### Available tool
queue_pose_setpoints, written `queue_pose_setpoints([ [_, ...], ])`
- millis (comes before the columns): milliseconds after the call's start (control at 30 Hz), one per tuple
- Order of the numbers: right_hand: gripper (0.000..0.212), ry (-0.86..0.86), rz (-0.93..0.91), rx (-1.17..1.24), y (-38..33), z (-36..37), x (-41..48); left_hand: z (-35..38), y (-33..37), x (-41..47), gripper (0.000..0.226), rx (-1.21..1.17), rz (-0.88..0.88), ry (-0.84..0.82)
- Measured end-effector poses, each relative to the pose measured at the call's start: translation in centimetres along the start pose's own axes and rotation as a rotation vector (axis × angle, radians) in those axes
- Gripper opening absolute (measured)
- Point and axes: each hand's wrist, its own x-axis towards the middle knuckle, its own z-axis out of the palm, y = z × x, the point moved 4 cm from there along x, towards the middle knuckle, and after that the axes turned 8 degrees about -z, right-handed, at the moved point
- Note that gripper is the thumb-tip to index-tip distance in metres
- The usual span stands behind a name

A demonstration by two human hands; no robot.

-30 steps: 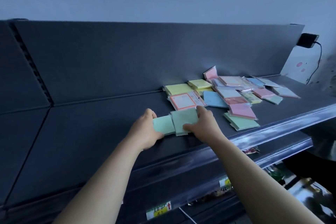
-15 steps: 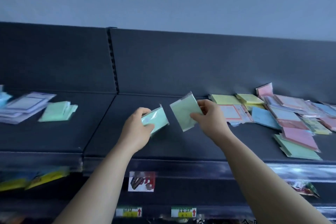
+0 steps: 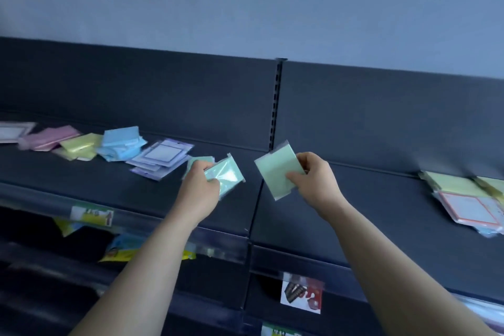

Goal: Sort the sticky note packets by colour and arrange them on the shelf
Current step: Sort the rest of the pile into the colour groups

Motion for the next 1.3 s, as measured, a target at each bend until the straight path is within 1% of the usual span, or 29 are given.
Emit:
queue_pose_setpoints([
  [67, 0.024, 0.008, 0.009, 0.017, -0.8, 2.5, 0.8, -2.3, -0.8, 2.5, 0.029, 0.000, 0.000, 0.011],
  [133, 0.025, 0.024, 0.022, 0.037, -1.7, 4.7, 1.6, -4.2, -1.6, 5.2, 0.035, 0.022, 0.027, 0.033],
  [233, 0.024, 0.059, 0.040, 0.053, -2.4, 7.1, 2.4, -5.5, -2.4, 8.7, 0.040, 0.065, 0.048, 0.012],
  [433, 0.022, 0.151, 0.101, 0.059, -2.7, 9.8, 3.6, -4.3, -3.5, 13.6, 0.025, 0.161, 0.053, -0.122],
  [500, 0.022, 0.172, 0.123, 0.029, -2.6, 11.6, 5.7, -4.0, -4.1, 16.3, 0.021, 0.176, 0.050, -0.164],
  [533, 0.022, 0.175, 0.130, 0.035, -2.6, 11.8, 5.8, -4.0, -4.0, 16.2, 0.017, 0.207, 0.064, -0.175],
  [600, 0.021, 0.161, 0.131, 0.033, -2.7, 12.2, 6.1, -4.0, -3.6, 16.1, 0.013, 0.233, 0.108, -0.175],
  [700, 0.023, 0.095, 0.133, 0.064, -3.0, 15.5, 7.3, -5.8, -4.3, 17.1, 0.006, 0.303, 0.150, -0.127],
  [733, 0.024, 0.081, 0.138, 0.082, -3.0, 16.0, 7.4, -5.9, -4.4, 17.1, 0.007, 0.318, 0.169, -0.126],
  [800, 0.028, 0.072, 0.154, 0.080, -2.8, 16.5, 7.6, -6.0, -4.4, 16.5, 0.025, 0.324, 0.199, -0.131],
  [867, 0.034, 0.059, 0.155, 0.048, -2.5, 16.9, 7.9, -6.3, -4.3, 15.9, 0.031, 0.329, 0.227, -0.121],
  [933, 0.033, 0.042, 0.149, -0.009, -2.5, 17.2, 8.0, -6.6, -4.3, 15.5, 0.029, 0.338, 0.255, -0.106],
  [967, 0.031, 0.036, 0.141, -0.036, -2.5, 17.3, 8.1, -6.7, -4.2, 15.3, 0.024, 0.343, 0.266, -0.098],
  [1033, 0.022, 0.020, 0.124, -0.111, -2.4, 17.4, 8.0, -6.9, -4.1, 14.9, 0.008, 0.364, 0.296, -0.074],
  [1100, 0.012, 0.000, 0.121, -0.222, -2.4, 17.6, 7.8, -7.1, -3.8, 14.4, 0.006, 0.389, 0.325, -0.052],
  [1133, 0.011, -0.007, 0.113, -0.274, -2.2, 17.8, 7.8, -7.2, -3.7, 14.3, 0.008, 0.397, 0.335, -0.047],
  [1200, 0.014, -0.002, 0.090, -0.353, -2.0, 17.9, 7.7, -7.1, -3.6, 14.0, 0.025, 0.418, 0.368, -0.039],
  [1233, 0.014, 0.001, 0.073, -0.371, -2.1, 17.7, 7.5, -7.0, -3.5, 13.9, 0.030, 0.424, 0.386, -0.031],
  [1267, 0.021, 0.006, 0.054, -0.398, -2.0, 17.2, 7.2, -6.8, -3.2, 13.6, 0.032, 0.427, 0.407, -0.024],
  [1300, 0.034, 0.020, 0.035, -0.435, -2.2, 16.6, 6.8, -6.6, -2.9, 13.3, 0.032, 0.426, 0.428, -0.021],
])
